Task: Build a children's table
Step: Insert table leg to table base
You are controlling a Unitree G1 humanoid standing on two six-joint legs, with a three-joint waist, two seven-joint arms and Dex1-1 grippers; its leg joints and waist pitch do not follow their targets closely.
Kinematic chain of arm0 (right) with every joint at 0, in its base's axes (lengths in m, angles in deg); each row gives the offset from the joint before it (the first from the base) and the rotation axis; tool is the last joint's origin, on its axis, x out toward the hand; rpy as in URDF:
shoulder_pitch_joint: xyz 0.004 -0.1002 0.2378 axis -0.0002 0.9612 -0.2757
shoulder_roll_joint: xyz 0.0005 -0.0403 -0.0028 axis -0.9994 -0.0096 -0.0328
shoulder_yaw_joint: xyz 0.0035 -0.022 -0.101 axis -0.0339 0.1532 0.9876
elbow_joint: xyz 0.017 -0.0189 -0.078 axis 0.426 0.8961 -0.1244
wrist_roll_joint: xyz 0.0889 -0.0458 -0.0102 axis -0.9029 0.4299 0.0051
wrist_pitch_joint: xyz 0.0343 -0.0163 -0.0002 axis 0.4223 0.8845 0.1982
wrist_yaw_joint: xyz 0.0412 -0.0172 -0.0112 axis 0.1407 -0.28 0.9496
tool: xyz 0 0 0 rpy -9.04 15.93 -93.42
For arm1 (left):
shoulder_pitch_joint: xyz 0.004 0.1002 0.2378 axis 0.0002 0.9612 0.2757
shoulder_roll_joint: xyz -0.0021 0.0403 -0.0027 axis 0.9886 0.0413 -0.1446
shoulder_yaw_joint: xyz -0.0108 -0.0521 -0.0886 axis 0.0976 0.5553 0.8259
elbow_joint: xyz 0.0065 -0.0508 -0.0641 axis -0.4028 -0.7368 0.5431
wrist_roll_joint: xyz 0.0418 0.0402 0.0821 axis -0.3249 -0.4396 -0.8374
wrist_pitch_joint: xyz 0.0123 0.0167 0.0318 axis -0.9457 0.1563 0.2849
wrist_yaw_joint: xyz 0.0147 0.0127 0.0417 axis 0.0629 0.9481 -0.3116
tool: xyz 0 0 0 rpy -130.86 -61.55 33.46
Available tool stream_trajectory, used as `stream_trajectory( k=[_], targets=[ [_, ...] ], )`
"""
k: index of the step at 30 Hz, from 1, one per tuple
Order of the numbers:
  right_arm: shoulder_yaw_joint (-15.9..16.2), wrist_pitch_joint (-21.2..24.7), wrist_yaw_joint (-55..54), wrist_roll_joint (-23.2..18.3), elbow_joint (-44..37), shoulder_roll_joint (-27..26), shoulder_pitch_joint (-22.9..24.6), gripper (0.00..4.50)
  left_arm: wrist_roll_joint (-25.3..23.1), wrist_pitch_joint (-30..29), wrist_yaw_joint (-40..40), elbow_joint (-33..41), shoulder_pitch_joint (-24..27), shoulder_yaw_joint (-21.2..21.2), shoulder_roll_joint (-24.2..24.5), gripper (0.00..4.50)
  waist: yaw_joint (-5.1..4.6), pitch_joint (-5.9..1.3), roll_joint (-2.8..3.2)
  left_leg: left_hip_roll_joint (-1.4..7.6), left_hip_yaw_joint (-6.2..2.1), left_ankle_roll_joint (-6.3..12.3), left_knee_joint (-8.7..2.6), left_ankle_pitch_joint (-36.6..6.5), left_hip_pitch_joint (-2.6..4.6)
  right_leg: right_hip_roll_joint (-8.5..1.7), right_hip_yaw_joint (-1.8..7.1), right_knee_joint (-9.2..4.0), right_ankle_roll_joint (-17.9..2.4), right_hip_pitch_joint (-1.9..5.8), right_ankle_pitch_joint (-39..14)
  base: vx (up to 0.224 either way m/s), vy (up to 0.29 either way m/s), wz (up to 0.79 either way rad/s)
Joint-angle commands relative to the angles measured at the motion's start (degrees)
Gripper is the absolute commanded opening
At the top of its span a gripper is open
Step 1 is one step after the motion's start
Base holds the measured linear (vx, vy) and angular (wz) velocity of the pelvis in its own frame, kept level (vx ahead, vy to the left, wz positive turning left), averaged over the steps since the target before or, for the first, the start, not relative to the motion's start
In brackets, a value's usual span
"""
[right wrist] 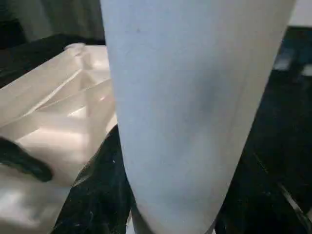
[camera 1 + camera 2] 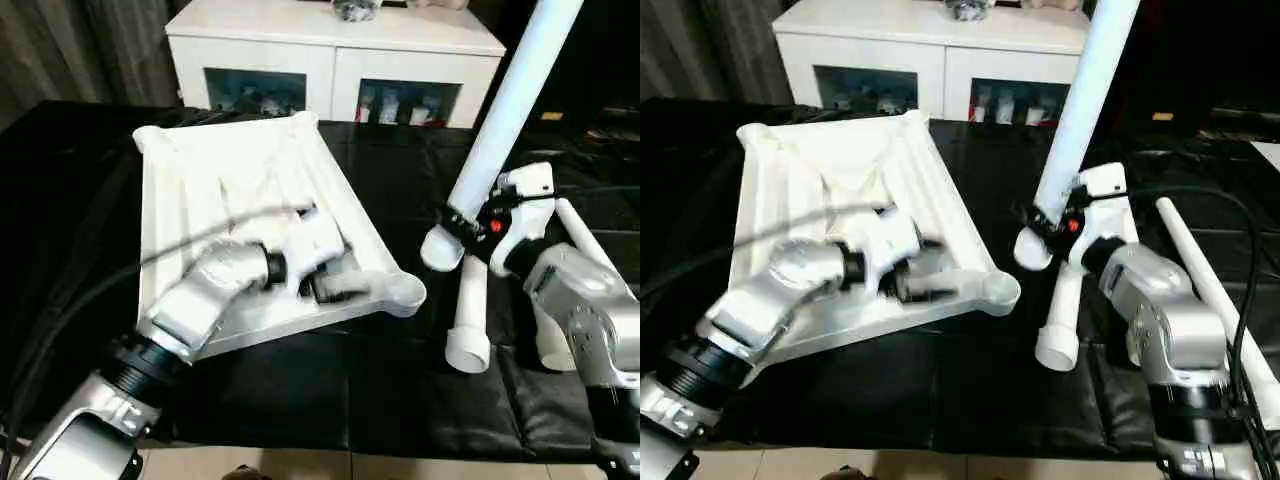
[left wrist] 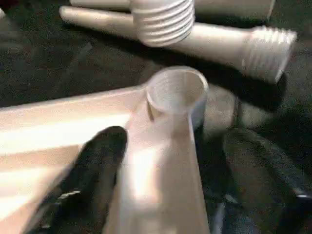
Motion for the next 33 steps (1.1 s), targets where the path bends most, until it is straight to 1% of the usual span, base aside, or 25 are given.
stream_trajectory(
  k=[1, 2, 4, 6, 7, 9, 11, 12, 13, 15, 16, 17, 18, 19, 21, 22, 24, 25, 26, 28, 33],
  targets=[
    [1.20, 0.45, 2.17, -0.96, -2.62, 1.18, 0.66, 1.86, -1.38, -1.63, -1.05, -1.02, -0.17, -1.28, 0.84, 3.36, -0.38, -4.08, 0.24, 3.64, -1.25, -1.48, -4.73, -9.55, 0.79, -3.88, 2.67, -3.95, -13.57, 2.67, -4.81, 0.000, 0.000, 0.00],
    [2.06, 0.71, 3.15, -1.02, -3.60, 1.62, 1.41, 1.86, -2.39, -2.55, -0.60, -1.37, -0.21, -1.67, 0.96, 3.12, -0.49, -4.11, 0.31, 3.64, -1.28, -1.21, -4.70, -9.44, 0.78, -3.97, 2.67, -3.96, -13.72, 2.67, -5.10, 0.000, 0.000, 0.00],
    [2.55, 0.81, 3.58, -0.83, -4.21, 1.75, 1.96, 1.86, -3.30, -3.43, -0.33, -1.39, -0.15, -2.03, 1.05, 3.04, -0.58, -4.04, 0.36, 3.69, -1.28, -1.09, -4.70, -9.32, 0.76, -3.97, 2.68, -4.05, -13.88, 2.71, -5.29, 0.000, 0.000, 0.00],
    [2.69, 0.62, 3.08, -0.13, -4.35, 1.56, 2.28, 1.86, -3.78, -4.89, -0.03, -1.02, 0.03, -2.16, 0.96, 2.75, -0.87, -4.00, 0.44, 3.71, -1.35, -1.03, -4.75, -9.47, 0.72, -4.03, 2.65, -4.10, -14.08, 2.61, -6.13, 0.000, 0.000, 0.00],
    [2.72, 0.19, 2.41, 0.58, -4.06, 1.33, 2.33, 1.86, -4.41, -5.30, 0.63, -0.37, 0.27, -2.31, 0.91, 2.66, -0.94, -3.98, 0.29, 3.68, -1.31, -0.99, -4.74, -9.60, 0.69, -4.01, 2.67, -4.18, -14.11, 2.62, -6.43, 0.000, 0.000, 0.00],
    [2.34, -0.27, 0.94, 1.41, -3.51, 0.54, 2.41, 1.86, -5.54, -6.41, 2.24, 1.76, 1.21, -2.34, 0.57, 2.59, -1.12, -4.01, 0.28, 3.77, -1.36, -0.95, -4.74, -9.12, 0.63, -4.07, 2.67, -4.09, -14.31, 2.65, -6.07, 0.000, 0.000, 0.00],
    [2.31, -0.47, 0.65, 1.52, -3.38, 0.25, 2.53, 1.86, -6.04, -7.09, 2.84, 3.48, 2.06, -2.41, 0.49, 2.36, -1.20, -3.98, 0.31, 3.78, -1.38, -0.79, -4.74, -9.10, 0.60, -4.09, 2.67, -4.11, -14.41, 2.65, -6.07, 0.000, 0.000, 0.00],
    [2.45, -0.54, 0.72, 1.49, -3.44, 0.25, 2.67, 1.86, -6.32, -7.40, 2.90, 4.52, 2.64, -2.47, 0.59, 2.36, -1.24, -3.97, 0.21, 3.83, -1.37, -0.62, -4.76, -9.33, 0.59, -4.10, 2.68, -4.21, -14.39, 2.63, -6.41, 0.000, 0.000, 0.00],
    [2.58, -0.57, 0.79, 1.51, -3.54, 0.27, 2.82, 1.86, -6.35, -8.24, 2.76, 5.64, 3.25, -2.46, 0.73, 2.24, -1.26, -3.96, 0.14, 3.83, -1.36, -0.49, -4.76, -9.22, 0.57, -4.07, 2.67, -4.18, -14.40, 2.65, -6.32, 0.000, 0.000, 0.00],
    [2.74, -0.60, 0.84, 1.58, -3.62, 0.27, 2.97, 1.86, -6.24, -9.32, 2.97, 7.35, 4.26, -2.23, 0.95, 2.07, -1.30, -3.88, 0.27, 3.82, -1.36, -0.44, -4.80, -9.82, 0.60, -4.07, 2.69, -4.26, -14.29, 2.56, -7.37, 0.000, 0.000, 0.00],
    [2.82, -0.59, 0.89, 1.64, -3.64, 0.26, 3.01, 1.86, -6.15, -9.85, 3.22, 8.21, 4.81, -2.00, 1.05, 2.01, -1.31, -3.77, 0.17, 3.76, -1.34, -0.43, -4.84, -10.32, 0.61, -4.00, 2.67, -4.41, -14.06, 2.46, -8.44, 0.000, 0.000, 0.00],
    [2.86, -0.54, 0.91, 1.64, -3.66, 0.21, 3.03, 1.86, -6.05, -10.24, 3.21, 8.63, 5.14, -1.88, 1.23, 2.01, -1.31, -3.77, 0.17, 3.76, -1.34, -0.43, -4.84, -10.32, 0.61, -4.00, 2.67, -4.41, -14.06, 2.46, -8.44, 0.000, 0.000, 0.00],
    [2.90, -0.47, 0.90, 1.67, -3.69, 0.11, 3.05, 1.86, -5.98, -10.81, 3.18, 9.20, 5.59, -1.72, 1.47, 1.95, -1.39, -3.70, 0.18, 3.76, -1.36, -0.60, -4.91, -10.88, 0.62, -3.99, 2.70, -4.53, -13.68, 2.38, -9.66, 0.000, 0.000, 0.00],
    [3.03, -0.44, 1.04, 1.67, -3.71, 0.10, 3.10, 1.86, -6.00, -11.25, 3.15, 9.67, 6.05, -1.61, 1.80, 1.73, -1.39, -3.72, 0.18, 3.77, -1.38, -0.69, -4.92, -11.14, 0.66, -3.99, 2.71, -4.56, -13.44, 2.34, -10.29, 0.000, 0.000, 0.00],
    [3.18, -0.53, 1.15, 1.73, -3.68, 0.09, 3.15, 1.86, -6.08, -11.53, 3.07, 10.07, 6.58, -1.53, 2.26, 1.65, -1.44, -3.67, 0.16, 3.71, -1.36, -0.75, -4.95, -11.36, 0.65, -3.93, 2.71, -4.65, -13.18, 2.28, -10.71, 0.000, 0.000, 0.00],
    [3.33, -0.60, 1.08, 1.68, -3.68, -0.03, 3.24, 1.86, -6.47, -12.25, 3.32, 10.80, 7.70, -0.91, 2.78, 1.61, -1.45, -3.69, 0.17, 3.74, -1.42, -0.81, -4.99, -11.42, 0.63, -3.93, 2.70, -4.60, -13.02, 2.27, -10.71, 0.000, 0.000, 0.00],
    [3.37, -0.59, 1.08, 1.64, -3.67, -0.12, 3.25, 1.86, -6.63, -12.46, 3.29, 11.18, 8.17, -0.64, 2.98, 1.44, -1.59, -3.72, 0.22, 3.71, -1.45, -0.90, -5.01, -11.53, 0.62, -3.88, 2.69, -4.55, -12.85, 2.23, -10.47, 0.000, 0.000, 0.00],
    [3.57, -0.62, 1.29, 1.65, -3.56, -0.19, 3.20, 1.86, -6.68, -12.67, 2.99, 11.32, 8.51, -0.52, 3.27, 1.44, -1.60, -3.69, 0.19, 3.72, -1.46, -0.84, -5.05, -11.42, 0.61, -3.87, 2.68, -4.58, -12.87, 2.21, -10.39, 0.000, 0.000, 0.00],
    [3.64, -0.64, 1.37, 1.66, -3.52, -0.21, 3.18, 1.86, -6.69, -12.73, 2.85, 11.35, 8.62, -0.50, 3.39, 1.22, -1.56, -3.71, 0.23, 3.71, -1.41, -0.82, -5.01, -11.36, 0.68, -3.86, 2.68, -4.61, -12.90, 2.14, -10.29, 0.000, 0.000, 0.00],
    [3.71, -0.65, 1.59, 1.88, -3.41, -0.39, 3.07, 1.86, -6.87, -12.83, 2.97, 11.16, 8.72, -0.44, 3.51, 1.14, -1.56, -3.68, 0.31, 3.70, -1.43, -0.85, -5.05, -11.53, 0.67, -3.84, 2.70, -4.59, -12.96, 2.11, -10.15, 0.000, 0.000, 0.00],
    [3.75, -0.65, 1.99, 1.84, -3.13, -0.65, 2.66, 1.86, -7.04, -12.00, 3.28, 9.45, 8.20, 0.00, 3.18, 0.58, -1.49, -3.65, 0.27, 3.69, -1.44, -0.93, -5.09, -11.84, 0.65, -3.93, 2.73, -4.66, -12.86, 2.13, -10.53, 0.000, 0.000, 0.00]
  ],
)
